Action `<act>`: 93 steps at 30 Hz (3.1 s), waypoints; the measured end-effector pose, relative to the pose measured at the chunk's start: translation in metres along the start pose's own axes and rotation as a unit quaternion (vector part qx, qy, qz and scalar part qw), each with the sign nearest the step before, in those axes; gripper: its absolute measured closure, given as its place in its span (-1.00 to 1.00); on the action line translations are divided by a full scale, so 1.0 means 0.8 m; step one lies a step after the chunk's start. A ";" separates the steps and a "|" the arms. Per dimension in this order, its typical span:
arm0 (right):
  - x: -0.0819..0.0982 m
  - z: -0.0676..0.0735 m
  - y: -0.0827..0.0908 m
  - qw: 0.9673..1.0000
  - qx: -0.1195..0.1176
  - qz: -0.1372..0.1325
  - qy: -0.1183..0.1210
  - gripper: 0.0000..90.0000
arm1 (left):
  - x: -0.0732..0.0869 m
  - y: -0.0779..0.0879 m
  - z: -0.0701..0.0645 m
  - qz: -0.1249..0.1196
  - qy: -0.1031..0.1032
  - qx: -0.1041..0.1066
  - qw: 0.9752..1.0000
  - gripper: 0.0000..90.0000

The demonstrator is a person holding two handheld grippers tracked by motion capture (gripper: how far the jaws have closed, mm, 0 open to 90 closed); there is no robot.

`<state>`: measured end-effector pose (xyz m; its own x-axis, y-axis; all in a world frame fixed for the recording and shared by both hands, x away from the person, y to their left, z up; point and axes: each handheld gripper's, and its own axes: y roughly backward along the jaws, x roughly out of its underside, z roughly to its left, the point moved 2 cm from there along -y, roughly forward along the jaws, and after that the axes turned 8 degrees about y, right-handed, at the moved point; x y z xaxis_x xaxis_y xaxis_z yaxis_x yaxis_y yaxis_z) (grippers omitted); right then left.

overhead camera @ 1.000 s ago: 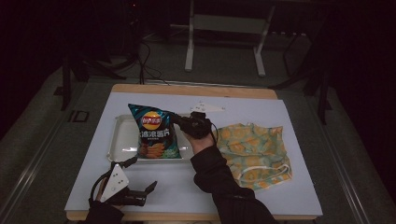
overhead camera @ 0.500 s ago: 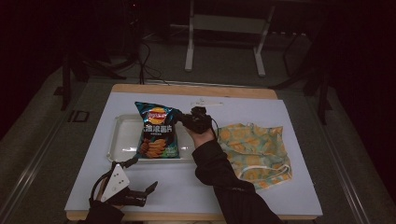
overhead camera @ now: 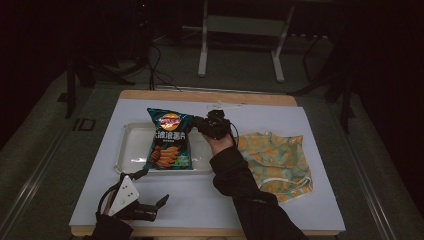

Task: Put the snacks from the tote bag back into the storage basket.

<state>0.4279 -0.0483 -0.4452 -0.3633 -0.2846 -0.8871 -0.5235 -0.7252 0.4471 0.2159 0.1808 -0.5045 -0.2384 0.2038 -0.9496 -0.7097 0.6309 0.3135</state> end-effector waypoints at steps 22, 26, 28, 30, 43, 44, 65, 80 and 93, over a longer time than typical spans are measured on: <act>-0.019 0.005 0.079 0.997 0.006 0.014 0.071 -0.18 | 0.000 -0.002 0.000 0.004 0.001 -0.002 1.000 -0.95; -0.019 0.008 0.094 0.996 0.003 0.013 0.087 -0.36 | 0.000 -0.002 0.000 0.006 -0.001 -0.003 1.000 -0.95; -0.017 0.006 0.101 0.996 0.002 0.010 0.089 -0.43 | 0.000 -0.002 0.000 0.004 0.000 -0.003 1.000 -0.95; -0.015 0.002 0.110 0.997 0.001 -0.001 0.081 -0.49 | 0.000 -0.003 0.000 0.005 0.001 -0.003 1.000 -0.95; 0.008 -0.026 0.150 0.998 0.004 0.005 0.058 -0.68 | 0.000 -0.003 -0.001 0.007 0.000 -0.003 1.000 -0.95; 0.009 -0.028 0.154 0.998 0.009 0.006 0.058 -0.68 | 0.000 -0.003 -0.001 0.007 0.000 -0.003 1.000 -0.95; 0.062 -0.094 0.247 0.994 0.102 -0.005 0.035 -0.68 | 0.000 -0.004 -0.001 0.009 0.001 -0.002 1.000 -0.95; 0.117 -0.113 0.302 0.991 0.132 -0.010 0.022 -0.68 | 0.000 -0.005 -0.002 0.010 0.000 -0.002 1.000 -0.95; 0.166 -0.120 0.332 0.983 0.180 -0.011 0.012 -0.68 | 0.000 -0.005 -0.003 0.011 -0.002 -0.001 1.000 -0.95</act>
<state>0.3146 -0.3387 -0.4549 -0.3330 -0.2902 -0.8971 -0.7718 -0.4627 0.4362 0.2174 0.1767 -0.5061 -0.2514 0.2197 -0.9426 -0.7054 0.6253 0.3339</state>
